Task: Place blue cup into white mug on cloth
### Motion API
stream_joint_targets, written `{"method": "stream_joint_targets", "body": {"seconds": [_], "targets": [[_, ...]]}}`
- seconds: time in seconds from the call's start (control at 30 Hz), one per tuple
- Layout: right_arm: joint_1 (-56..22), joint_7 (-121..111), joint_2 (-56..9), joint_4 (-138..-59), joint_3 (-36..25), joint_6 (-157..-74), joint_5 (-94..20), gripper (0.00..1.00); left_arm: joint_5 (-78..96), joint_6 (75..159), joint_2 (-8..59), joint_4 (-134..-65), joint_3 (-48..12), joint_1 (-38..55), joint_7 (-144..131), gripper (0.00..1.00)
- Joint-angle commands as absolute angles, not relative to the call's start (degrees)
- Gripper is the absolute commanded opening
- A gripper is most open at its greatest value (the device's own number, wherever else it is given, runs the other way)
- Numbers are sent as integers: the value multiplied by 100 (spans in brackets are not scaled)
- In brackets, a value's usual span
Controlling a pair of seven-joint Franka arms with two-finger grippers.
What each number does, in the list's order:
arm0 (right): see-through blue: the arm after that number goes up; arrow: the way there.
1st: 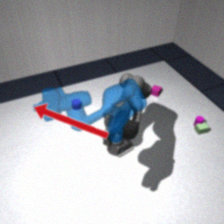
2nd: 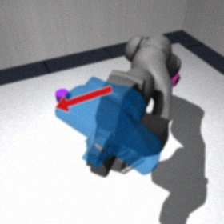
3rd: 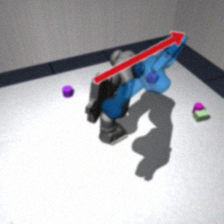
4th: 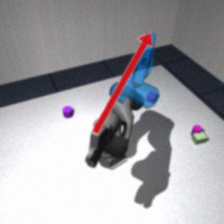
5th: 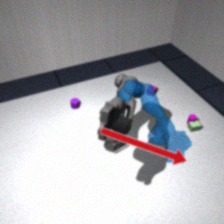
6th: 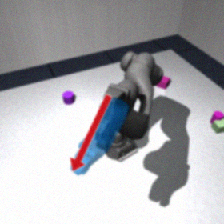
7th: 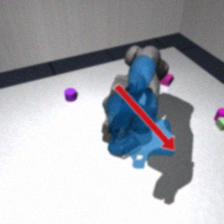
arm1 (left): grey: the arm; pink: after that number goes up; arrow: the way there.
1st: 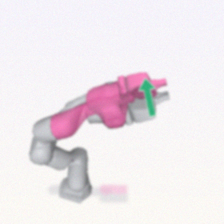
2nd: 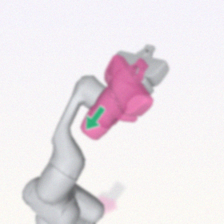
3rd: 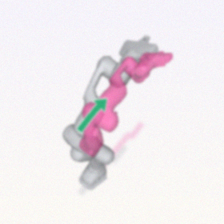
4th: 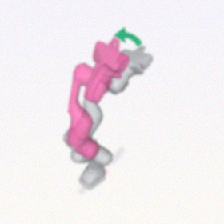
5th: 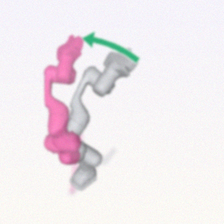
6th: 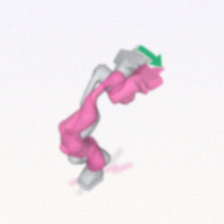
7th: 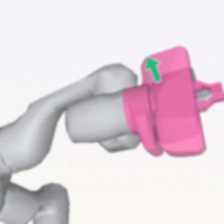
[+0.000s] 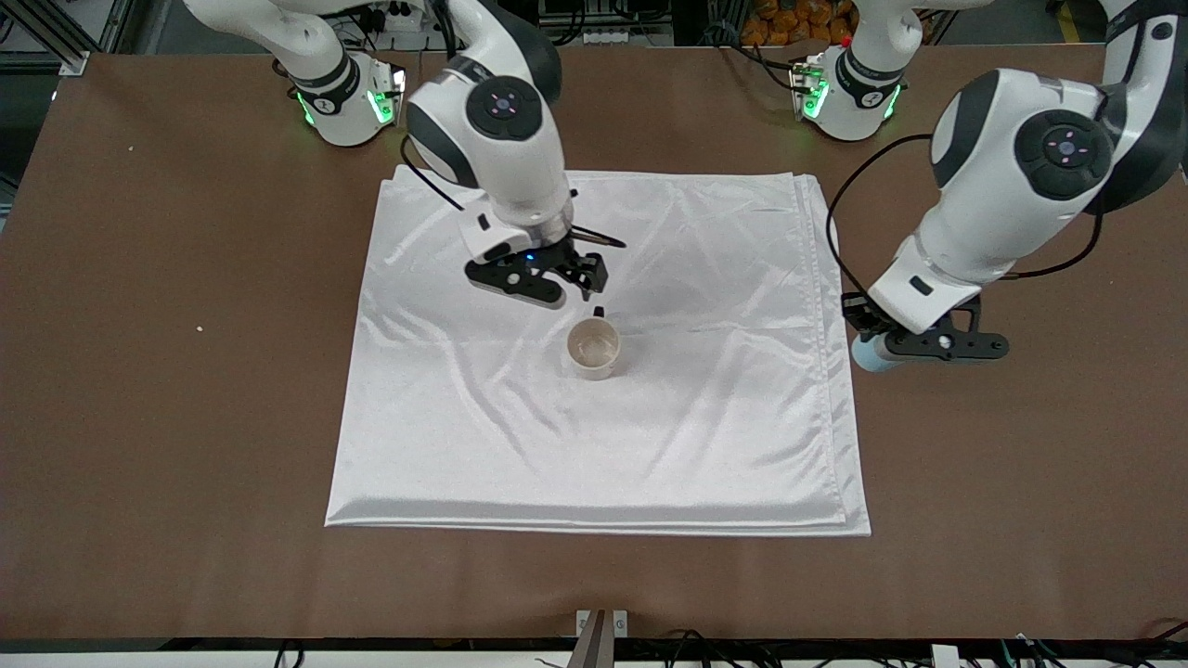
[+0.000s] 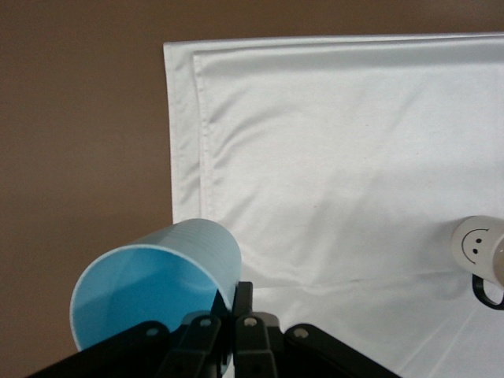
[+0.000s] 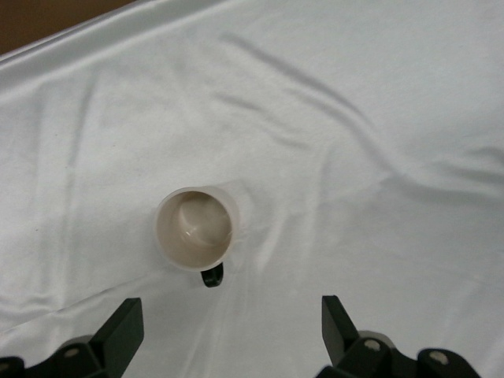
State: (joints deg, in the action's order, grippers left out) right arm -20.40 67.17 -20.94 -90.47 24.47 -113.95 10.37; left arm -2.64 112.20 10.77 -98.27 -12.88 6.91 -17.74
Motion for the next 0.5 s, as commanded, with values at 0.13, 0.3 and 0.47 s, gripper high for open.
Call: {"method": "stream_joint_targets", "body": {"seconds": [0.13,0.3,0.47], "targets": [[-1152,5108,-1038,-9519,2663,-10767,704,100,-518,11083,1538,-9369,-1310,1388,-2820,0],[-590,3993,-546,-9484,2646,-10311,326,100,-519,11083,1871,-9106,-1301,1775,-3365,0],[-378,2797,-264,-9264,2243,-9809,123,100,-519,11083,2433,-8544,-1275,2240,-4050,0]]}}
